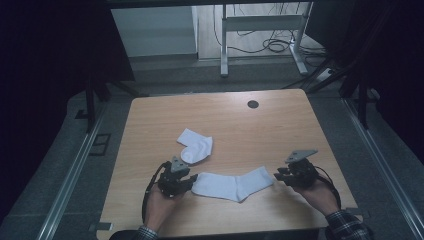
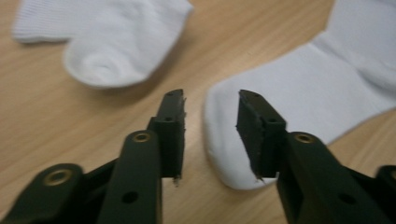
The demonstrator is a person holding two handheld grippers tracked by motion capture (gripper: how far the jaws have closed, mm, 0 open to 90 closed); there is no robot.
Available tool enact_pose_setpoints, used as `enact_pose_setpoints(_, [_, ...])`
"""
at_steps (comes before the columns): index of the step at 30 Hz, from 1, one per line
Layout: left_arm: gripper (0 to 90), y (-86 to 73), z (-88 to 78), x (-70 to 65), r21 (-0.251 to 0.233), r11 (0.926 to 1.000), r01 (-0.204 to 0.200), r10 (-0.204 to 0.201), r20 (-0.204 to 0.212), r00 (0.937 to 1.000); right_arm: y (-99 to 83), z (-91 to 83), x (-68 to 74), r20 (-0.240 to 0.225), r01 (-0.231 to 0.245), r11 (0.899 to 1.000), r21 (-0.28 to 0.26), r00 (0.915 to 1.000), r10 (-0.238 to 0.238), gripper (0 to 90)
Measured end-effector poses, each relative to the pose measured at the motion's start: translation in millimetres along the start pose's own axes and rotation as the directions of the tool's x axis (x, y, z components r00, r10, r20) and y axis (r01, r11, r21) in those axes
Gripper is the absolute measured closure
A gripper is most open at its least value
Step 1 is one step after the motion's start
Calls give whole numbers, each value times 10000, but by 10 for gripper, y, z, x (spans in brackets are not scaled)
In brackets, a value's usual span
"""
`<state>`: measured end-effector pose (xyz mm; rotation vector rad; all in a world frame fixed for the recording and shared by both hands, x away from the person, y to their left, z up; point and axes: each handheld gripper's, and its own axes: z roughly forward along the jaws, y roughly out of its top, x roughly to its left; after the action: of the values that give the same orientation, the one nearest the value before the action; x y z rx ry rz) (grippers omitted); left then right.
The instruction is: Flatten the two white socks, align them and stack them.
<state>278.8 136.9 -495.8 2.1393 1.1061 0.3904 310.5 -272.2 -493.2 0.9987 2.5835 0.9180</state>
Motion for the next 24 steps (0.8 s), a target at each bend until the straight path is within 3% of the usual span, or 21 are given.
enact_pose_setpoints(5, [489,-12,-27,110,-241,9997,-26,15,-470,9989,-30,-11,-87,322,-75,9998,-161,9994,81,593])
enact_pose_setpoints(9, [449,-2,12,175,-143,9997,-174,161,-873,9960,-66,-5,-177,503,-271,9994,-205,9983,281,527])
enact_pose_setpoints(17, [460,78,112,321,-180,9998,-131,104,-1435,9896,-124,54,-290,933,-610,9980,-134,9937,620,438])
enact_pose_setpoints(21, [500,113,149,466,-367,9992,187,-241,-1532,9879,-160,116,-333,1182,-665,9978,64,9908,653,369])
enact_pose_setpoints(24, [509,136,196,548,-453,9979,461,-525,-1540,9867,-179,143,-368,1042,-939,9956,61,9902,927,348])
